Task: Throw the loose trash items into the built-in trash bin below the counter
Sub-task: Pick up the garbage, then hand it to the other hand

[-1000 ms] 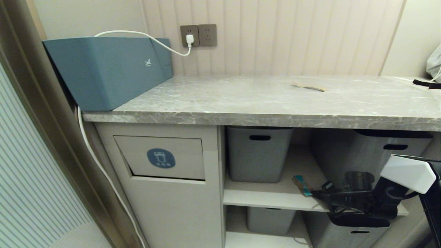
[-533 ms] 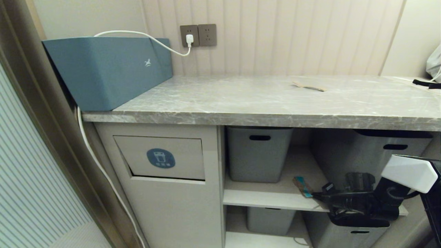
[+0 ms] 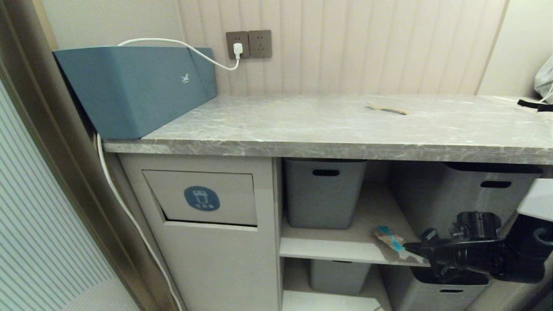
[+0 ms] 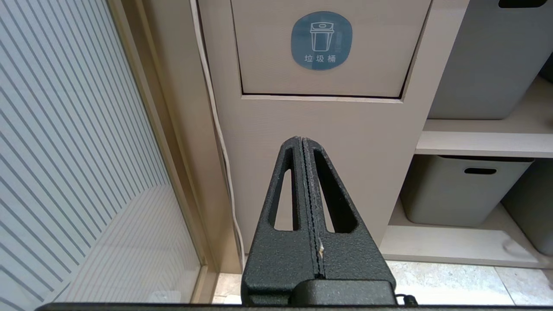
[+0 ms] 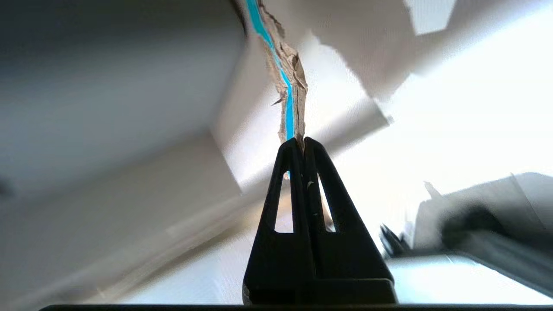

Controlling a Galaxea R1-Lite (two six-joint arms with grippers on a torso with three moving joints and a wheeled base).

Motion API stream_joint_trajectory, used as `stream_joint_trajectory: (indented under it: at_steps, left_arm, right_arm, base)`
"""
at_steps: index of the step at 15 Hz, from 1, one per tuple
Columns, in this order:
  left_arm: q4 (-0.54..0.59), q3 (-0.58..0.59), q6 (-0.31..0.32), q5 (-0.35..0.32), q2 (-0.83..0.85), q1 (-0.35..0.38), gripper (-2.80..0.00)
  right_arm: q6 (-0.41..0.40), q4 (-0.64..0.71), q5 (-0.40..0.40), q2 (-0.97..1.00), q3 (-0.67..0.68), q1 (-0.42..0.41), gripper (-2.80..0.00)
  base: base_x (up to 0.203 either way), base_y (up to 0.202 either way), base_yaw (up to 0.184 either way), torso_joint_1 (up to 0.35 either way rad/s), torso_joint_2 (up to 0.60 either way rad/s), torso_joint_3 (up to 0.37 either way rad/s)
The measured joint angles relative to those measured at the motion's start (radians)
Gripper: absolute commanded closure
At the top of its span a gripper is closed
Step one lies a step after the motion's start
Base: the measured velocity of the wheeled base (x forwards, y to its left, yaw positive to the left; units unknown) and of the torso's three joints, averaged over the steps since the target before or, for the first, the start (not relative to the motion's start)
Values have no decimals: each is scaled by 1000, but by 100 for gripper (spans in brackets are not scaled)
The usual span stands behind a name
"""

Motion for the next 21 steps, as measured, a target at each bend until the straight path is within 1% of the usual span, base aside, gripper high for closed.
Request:
stream_joint_trajectory:
  at_steps: [3, 5, 7, 10, 12, 14, 16, 19, 20, 21]
  left_arm:
    - [0, 0, 0, 0, 0, 0, 0]
    - [0, 0, 0, 0, 0, 0, 0]
    - [0, 0, 0, 0, 0, 0, 0]
    - [0, 0, 0, 0, 0, 0, 0]
    - [0, 0, 0, 0, 0, 0, 0]
    - [0, 0, 0, 0, 0, 0, 0]
    - [0, 0, 0, 0, 0, 0, 0]
    - [0, 0, 0, 0, 0, 0, 0]
    - [4, 0, 3, 0, 0, 0, 0]
    - [2, 0, 4, 0, 0, 0, 0]
  right_arm:
    - [-156, -7, 2, -140, 226, 0, 0]
    - [-254, -35, 3, -239, 351, 1, 0]
    - [-327, -49, 4, -337, 439, 2, 0]
    - [-480, -51, 9, -484, 553, 27, 0]
    - [-581, -34, 9, -599, 601, 77, 0]
    - [-708, -13, 3, -723, 632, 159, 0]
    - [-872, -6, -16, -801, 646, 228, 0]
    - [-1131, -5, -23, -853, 644, 270, 0]
    - [-1193, -6, -24, -859, 633, 286, 0]
    - [-1217, -5, -25, -863, 625, 313, 0]
  base:
    - [0, 0, 0, 0, 0, 0]
    - [0, 0, 0, 0, 0, 0]
    - [0, 0, 0, 0, 0, 0]
    - [0, 0, 0, 0, 0, 0]
    - [0, 0, 0, 0, 0, 0]
    - [0, 0, 0, 0, 0, 0]
    - [0, 0, 0, 0, 0, 0]
    - [0, 0, 0, 0, 0, 0]
    - [0, 0, 0, 0, 0, 0]
    - [0, 0, 0, 0, 0, 0]
